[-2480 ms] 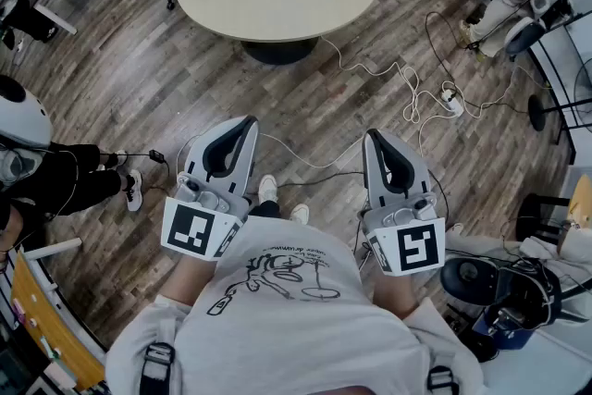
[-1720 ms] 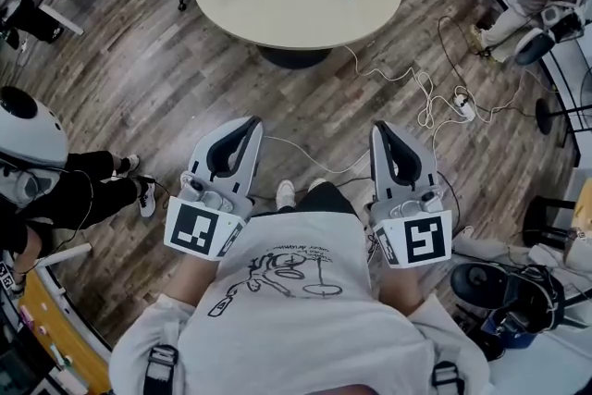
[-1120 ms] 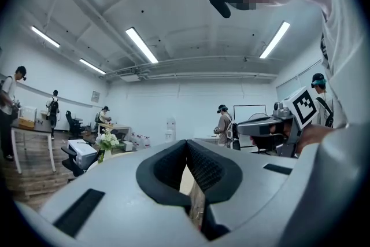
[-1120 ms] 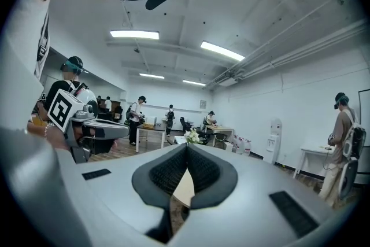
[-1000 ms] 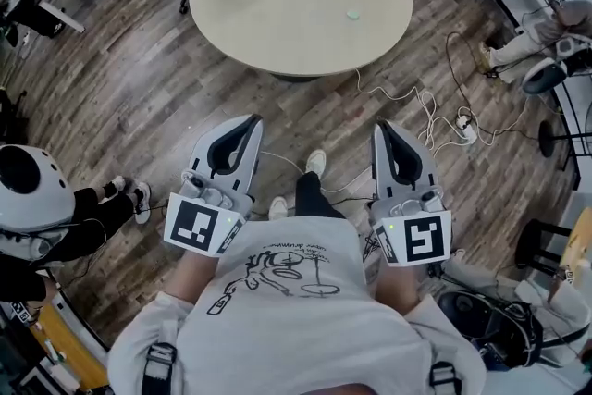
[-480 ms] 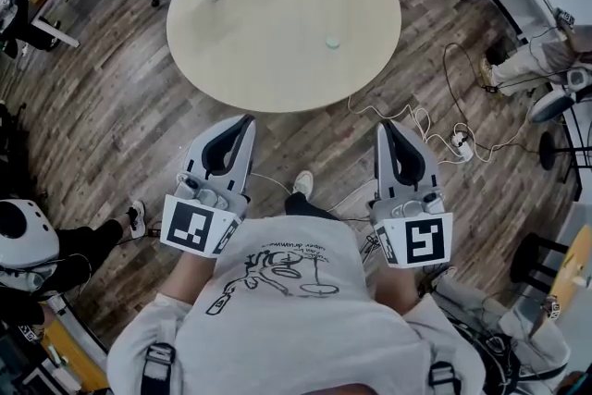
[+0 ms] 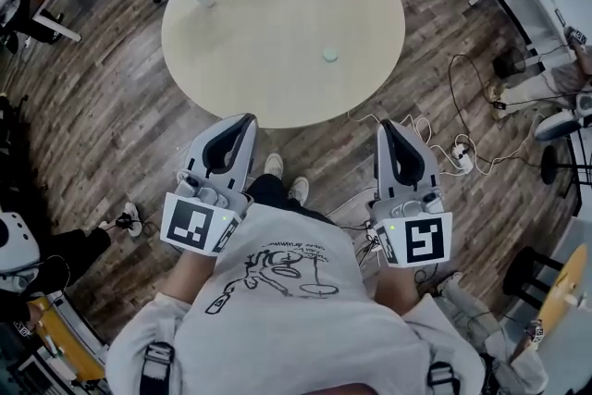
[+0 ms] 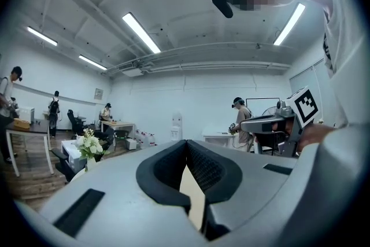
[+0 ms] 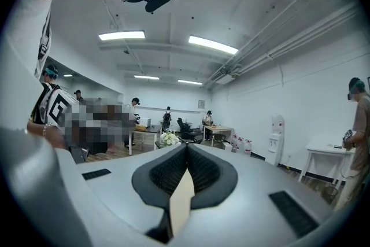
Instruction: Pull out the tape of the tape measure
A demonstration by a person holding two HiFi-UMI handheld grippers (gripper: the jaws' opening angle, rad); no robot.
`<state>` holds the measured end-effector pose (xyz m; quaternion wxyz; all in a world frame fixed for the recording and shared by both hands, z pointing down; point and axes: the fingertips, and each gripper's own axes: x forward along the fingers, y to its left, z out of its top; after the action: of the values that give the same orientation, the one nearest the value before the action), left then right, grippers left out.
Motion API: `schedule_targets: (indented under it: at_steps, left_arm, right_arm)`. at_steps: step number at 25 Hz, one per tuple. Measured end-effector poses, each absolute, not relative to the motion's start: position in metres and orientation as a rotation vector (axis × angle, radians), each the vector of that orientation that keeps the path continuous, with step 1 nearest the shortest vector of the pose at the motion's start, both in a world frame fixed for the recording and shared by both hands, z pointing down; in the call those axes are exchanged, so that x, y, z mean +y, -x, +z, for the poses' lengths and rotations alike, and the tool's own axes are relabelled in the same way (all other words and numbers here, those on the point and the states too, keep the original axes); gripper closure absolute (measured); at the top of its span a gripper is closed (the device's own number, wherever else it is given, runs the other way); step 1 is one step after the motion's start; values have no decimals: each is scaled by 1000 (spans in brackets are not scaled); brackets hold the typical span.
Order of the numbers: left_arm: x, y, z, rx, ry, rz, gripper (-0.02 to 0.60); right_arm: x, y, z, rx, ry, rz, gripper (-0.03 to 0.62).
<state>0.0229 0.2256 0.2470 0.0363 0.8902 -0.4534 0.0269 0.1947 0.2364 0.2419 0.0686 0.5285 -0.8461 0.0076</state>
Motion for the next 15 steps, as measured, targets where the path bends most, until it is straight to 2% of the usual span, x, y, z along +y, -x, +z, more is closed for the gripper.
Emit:
schedule_targets:
  at_steps: [15]
  left_arm:
    - [69,9,249,-1393,-2740,42,560]
  right_arm:
    - [78,-152,235,-2556,-1536,-47,586]
